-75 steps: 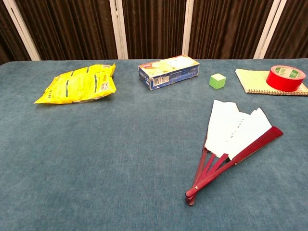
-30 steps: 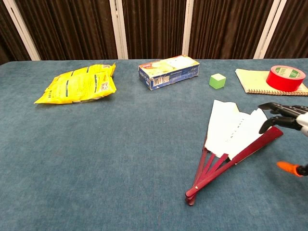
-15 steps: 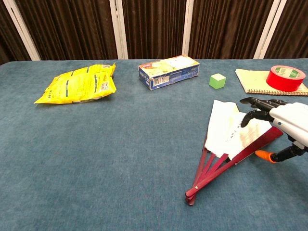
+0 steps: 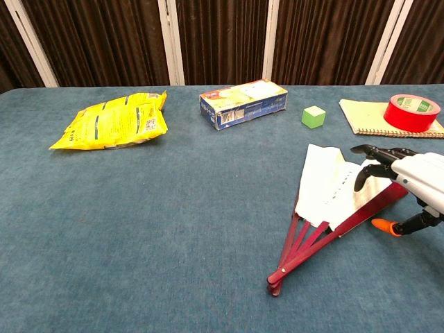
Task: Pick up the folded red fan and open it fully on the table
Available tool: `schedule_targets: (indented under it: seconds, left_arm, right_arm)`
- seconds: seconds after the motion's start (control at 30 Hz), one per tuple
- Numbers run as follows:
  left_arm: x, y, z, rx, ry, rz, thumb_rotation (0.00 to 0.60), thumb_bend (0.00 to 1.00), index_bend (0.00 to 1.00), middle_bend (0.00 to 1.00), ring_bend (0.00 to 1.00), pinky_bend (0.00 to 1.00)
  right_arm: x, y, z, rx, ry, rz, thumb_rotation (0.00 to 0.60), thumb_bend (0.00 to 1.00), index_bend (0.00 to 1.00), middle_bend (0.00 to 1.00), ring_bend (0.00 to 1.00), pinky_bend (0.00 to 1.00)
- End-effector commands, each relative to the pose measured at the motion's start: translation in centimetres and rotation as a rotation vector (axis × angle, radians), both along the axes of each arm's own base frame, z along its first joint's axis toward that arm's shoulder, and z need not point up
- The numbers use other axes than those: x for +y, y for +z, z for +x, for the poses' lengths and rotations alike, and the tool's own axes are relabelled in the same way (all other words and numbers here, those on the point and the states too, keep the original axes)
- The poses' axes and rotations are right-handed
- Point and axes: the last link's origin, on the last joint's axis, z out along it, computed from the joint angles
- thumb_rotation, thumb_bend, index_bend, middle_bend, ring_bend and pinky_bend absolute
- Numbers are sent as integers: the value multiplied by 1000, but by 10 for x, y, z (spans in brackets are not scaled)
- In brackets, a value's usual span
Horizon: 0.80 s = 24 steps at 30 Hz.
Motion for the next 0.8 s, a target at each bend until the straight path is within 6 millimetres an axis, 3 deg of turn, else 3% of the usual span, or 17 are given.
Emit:
schedule_targets:
  seconds: [0.03,0.47,0.8]
  left_arm:
    - [0,-1,0,2,0,-2,600,385,129,0,0,0]
    - [1,-3,0,12,4,-3,600,385,129,0,0,0]
    - [1,-3,0,15,5,0,600,385,129,0,0,0]
  right_arm:
    - [0,-2,-2,11,-2,6,600,288,401,77,137,137]
    - [0,-12,-4,22,-13,32,600,288,408,77,137,137]
    - [-6,-20,5,9,4,45,600,290,463,82,148,137]
